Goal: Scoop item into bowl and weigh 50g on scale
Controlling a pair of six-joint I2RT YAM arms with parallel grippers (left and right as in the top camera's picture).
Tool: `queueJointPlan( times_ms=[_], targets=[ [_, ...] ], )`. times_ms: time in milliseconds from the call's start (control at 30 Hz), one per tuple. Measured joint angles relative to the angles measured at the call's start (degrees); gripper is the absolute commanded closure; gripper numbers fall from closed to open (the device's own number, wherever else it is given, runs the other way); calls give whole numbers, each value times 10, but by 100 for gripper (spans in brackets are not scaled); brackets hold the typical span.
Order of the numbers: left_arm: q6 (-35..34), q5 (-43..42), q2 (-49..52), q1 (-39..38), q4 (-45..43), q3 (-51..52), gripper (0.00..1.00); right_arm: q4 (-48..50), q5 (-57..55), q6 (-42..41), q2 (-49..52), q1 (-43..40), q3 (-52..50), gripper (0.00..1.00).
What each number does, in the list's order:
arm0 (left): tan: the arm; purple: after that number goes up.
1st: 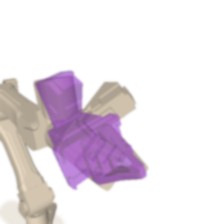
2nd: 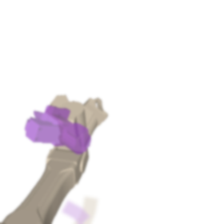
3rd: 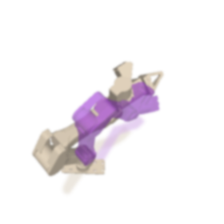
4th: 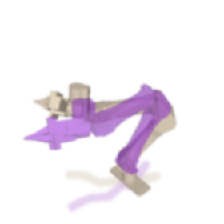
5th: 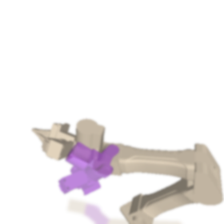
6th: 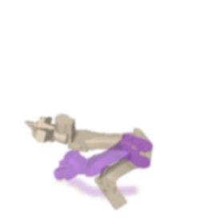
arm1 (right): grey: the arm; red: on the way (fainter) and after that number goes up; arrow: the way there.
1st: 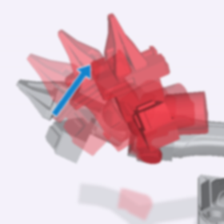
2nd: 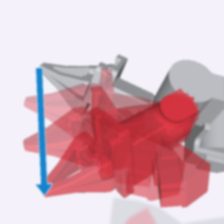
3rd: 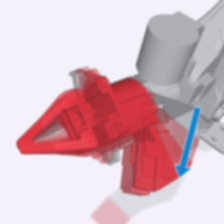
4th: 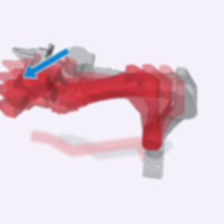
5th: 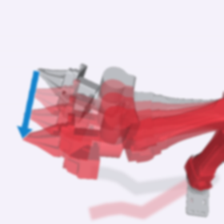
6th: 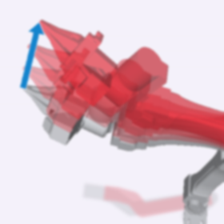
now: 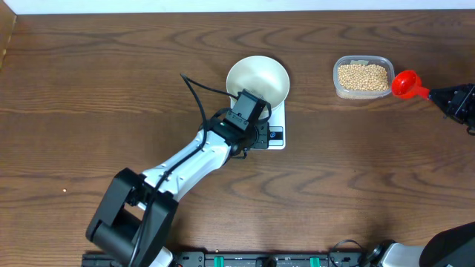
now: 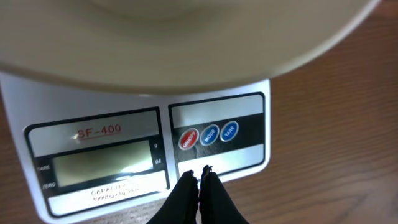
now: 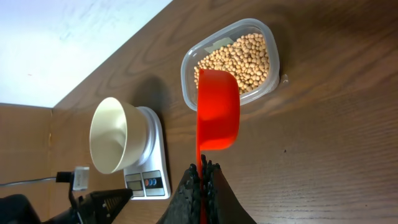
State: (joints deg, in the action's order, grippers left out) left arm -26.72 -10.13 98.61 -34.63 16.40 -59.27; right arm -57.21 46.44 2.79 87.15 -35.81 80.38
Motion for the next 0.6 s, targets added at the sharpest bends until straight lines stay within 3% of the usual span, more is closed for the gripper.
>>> queueJointPlan(
  times_ms=[600],
  targets=[
    [13, 0, 44, 0, -52, 1, 93, 0, -1, 0, 0, 0, 0, 99]
  ],
)
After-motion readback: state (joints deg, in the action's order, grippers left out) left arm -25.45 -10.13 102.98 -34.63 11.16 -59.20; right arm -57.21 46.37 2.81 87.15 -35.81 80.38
